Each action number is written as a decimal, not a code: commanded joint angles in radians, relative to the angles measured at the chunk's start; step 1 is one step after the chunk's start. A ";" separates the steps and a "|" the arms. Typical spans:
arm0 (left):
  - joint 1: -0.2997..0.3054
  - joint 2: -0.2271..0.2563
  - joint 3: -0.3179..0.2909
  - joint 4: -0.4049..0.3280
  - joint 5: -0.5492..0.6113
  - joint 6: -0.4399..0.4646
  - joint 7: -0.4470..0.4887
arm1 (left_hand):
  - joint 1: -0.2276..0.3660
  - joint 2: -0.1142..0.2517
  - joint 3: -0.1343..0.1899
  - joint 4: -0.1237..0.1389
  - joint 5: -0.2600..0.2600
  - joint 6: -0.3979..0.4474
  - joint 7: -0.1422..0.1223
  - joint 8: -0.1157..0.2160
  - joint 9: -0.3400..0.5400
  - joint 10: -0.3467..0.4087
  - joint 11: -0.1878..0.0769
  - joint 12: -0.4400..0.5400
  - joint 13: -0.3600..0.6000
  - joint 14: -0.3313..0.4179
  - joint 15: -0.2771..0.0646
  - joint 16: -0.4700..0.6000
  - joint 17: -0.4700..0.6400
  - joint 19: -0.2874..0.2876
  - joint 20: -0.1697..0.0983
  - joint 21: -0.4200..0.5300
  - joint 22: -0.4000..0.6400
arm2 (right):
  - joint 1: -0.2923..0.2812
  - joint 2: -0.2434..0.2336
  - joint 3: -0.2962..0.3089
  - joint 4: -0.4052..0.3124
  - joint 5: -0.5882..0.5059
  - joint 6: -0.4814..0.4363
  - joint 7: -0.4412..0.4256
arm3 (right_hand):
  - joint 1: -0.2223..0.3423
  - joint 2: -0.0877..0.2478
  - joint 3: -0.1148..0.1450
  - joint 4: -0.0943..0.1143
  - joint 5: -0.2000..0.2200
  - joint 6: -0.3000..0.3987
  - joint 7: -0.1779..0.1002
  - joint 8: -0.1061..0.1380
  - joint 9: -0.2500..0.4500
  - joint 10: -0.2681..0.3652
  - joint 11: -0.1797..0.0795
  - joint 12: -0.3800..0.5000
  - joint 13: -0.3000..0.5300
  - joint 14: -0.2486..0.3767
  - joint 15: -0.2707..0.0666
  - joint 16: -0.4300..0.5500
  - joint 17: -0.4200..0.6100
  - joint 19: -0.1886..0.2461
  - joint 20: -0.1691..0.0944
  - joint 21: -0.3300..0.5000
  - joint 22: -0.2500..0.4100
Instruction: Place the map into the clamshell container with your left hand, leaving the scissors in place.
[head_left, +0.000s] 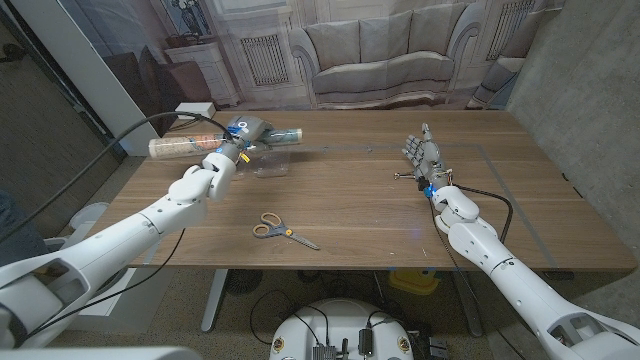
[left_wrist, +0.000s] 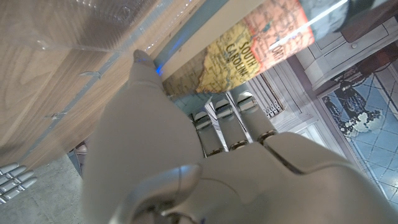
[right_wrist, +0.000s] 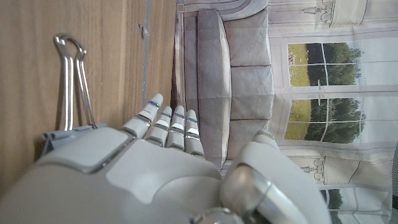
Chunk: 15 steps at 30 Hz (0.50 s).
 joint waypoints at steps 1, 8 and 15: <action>-0.017 -0.013 0.022 0.034 0.000 -0.015 0.003 | 0.001 -0.001 -0.001 0.006 -0.003 0.013 -0.009 -0.003 0.003 0.000 0.001 -0.009 0.006 0.005 -0.123 -0.003 0.003 -0.008 -0.049 0.006 0.002 | -0.001 -0.002 -0.002 -0.003 0.002 -0.011 -0.007 | 0.007 0.003 0.004 -0.004 0.000 0.002 0.001 -0.002 0.005 0.003 0.000 0.000 0.005 0.007 0.002 0.000 0.003 0.006 0.000 -0.001 0.004; -0.030 -0.022 0.034 0.061 -0.006 -0.027 0.006 | 0.002 -0.001 0.000 0.007 -0.004 0.012 -0.010 -0.005 0.003 -0.003 -0.002 -0.013 0.005 0.002 -0.123 -0.005 0.005 -0.014 -0.047 0.006 0.002 | 0.004 0.004 -0.005 0.007 0.003 -0.014 -0.007 | 0.007 0.004 0.004 -0.004 0.000 0.002 0.002 -0.002 0.005 0.004 -0.002 0.000 0.005 0.006 0.002 0.000 0.003 0.007 0.000 -0.003 0.004; -0.041 -0.034 0.045 0.084 -0.013 -0.031 0.008 | 0.003 -0.003 0.001 0.009 -0.006 0.004 -0.013 -0.010 0.003 -0.009 -0.004 -0.018 0.006 -0.011 -0.121 -0.012 0.006 -0.029 -0.043 0.003 0.002 | 0.009 0.010 -0.006 0.017 0.004 -0.010 -0.004 | 0.007 0.005 0.004 -0.005 0.000 0.003 0.001 -0.002 0.005 0.005 0.000 0.001 0.005 0.006 0.002 0.000 0.003 0.007 0.000 -0.004 0.004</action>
